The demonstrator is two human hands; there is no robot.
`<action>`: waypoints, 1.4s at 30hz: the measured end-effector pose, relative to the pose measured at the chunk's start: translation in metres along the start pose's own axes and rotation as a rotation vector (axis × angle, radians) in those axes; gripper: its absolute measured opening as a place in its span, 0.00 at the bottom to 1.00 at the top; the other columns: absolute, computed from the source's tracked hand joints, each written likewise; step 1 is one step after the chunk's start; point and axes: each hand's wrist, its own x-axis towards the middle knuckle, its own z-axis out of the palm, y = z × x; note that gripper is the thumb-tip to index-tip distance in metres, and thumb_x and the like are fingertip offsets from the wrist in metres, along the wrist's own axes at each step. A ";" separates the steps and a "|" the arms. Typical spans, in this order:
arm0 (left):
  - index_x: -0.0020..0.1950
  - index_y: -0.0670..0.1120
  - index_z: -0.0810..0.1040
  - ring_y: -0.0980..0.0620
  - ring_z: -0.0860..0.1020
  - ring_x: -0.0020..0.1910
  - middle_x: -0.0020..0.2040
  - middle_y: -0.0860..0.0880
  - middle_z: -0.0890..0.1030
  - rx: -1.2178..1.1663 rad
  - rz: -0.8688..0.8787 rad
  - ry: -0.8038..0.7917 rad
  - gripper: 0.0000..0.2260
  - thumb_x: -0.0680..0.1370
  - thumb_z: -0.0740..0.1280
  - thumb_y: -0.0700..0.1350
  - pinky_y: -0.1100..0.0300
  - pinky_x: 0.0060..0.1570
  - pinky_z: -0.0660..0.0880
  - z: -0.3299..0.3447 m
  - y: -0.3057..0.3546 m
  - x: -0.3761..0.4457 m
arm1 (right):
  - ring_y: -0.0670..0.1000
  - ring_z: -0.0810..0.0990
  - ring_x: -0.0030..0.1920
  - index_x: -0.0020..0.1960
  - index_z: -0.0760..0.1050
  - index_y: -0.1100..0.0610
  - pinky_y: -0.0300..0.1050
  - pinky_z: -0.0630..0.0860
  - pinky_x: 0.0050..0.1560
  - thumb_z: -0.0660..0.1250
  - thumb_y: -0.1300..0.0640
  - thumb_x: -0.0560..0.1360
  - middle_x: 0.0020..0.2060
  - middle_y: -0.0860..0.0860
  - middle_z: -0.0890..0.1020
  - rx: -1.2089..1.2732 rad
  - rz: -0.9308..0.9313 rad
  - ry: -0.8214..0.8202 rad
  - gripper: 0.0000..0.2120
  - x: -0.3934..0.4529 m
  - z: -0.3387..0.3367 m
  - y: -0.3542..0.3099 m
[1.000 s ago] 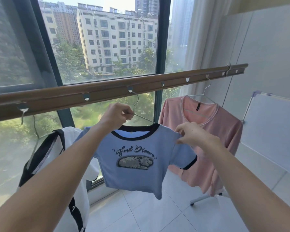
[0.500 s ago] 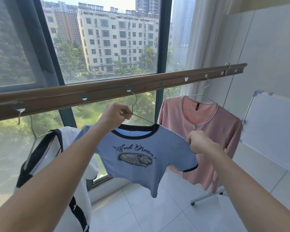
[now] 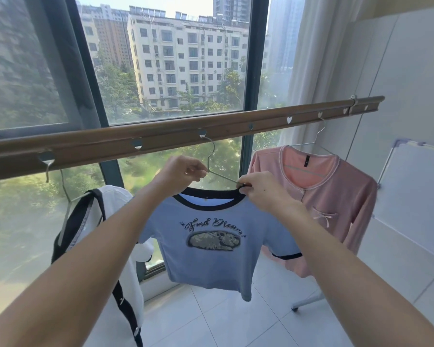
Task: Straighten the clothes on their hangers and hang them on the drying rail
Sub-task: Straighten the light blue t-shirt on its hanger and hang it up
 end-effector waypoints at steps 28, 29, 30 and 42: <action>0.43 0.51 0.76 0.47 0.77 0.45 0.47 0.48 0.78 0.524 -0.465 -0.380 0.12 0.67 0.70 0.35 0.57 0.36 0.74 -0.038 -0.104 -0.068 | 0.52 0.82 0.45 0.49 0.85 0.52 0.51 0.81 0.47 0.64 0.67 0.76 0.45 0.51 0.85 -0.050 0.027 0.114 0.14 0.009 -0.008 0.030; 0.48 0.51 0.77 0.48 0.77 0.46 0.48 0.50 0.77 0.537 -0.460 -0.383 0.14 0.67 0.71 0.36 0.58 0.37 0.75 -0.037 -0.100 -0.066 | 0.51 0.81 0.43 0.49 0.85 0.53 0.48 0.79 0.45 0.64 0.67 0.77 0.45 0.51 0.85 -0.049 0.029 0.113 0.14 0.009 -0.008 0.031; 0.54 0.52 0.77 0.50 0.76 0.49 0.49 0.52 0.77 0.518 -0.449 -0.386 0.17 0.68 0.71 0.39 0.58 0.40 0.76 -0.036 -0.099 -0.062 | 0.49 0.80 0.41 0.50 0.85 0.53 0.43 0.77 0.41 0.64 0.67 0.77 0.45 0.51 0.85 -0.048 0.033 0.111 0.14 0.008 -0.009 0.031; 0.43 0.44 0.79 0.45 0.78 0.43 0.42 0.46 0.79 0.523 -0.322 -0.353 0.06 0.69 0.69 0.34 0.55 0.37 0.73 -0.021 -0.078 -0.043 | 0.49 0.82 0.45 0.51 0.85 0.52 0.50 0.80 0.47 0.64 0.68 0.76 0.47 0.50 0.85 -0.043 0.032 0.109 0.16 0.004 -0.010 0.042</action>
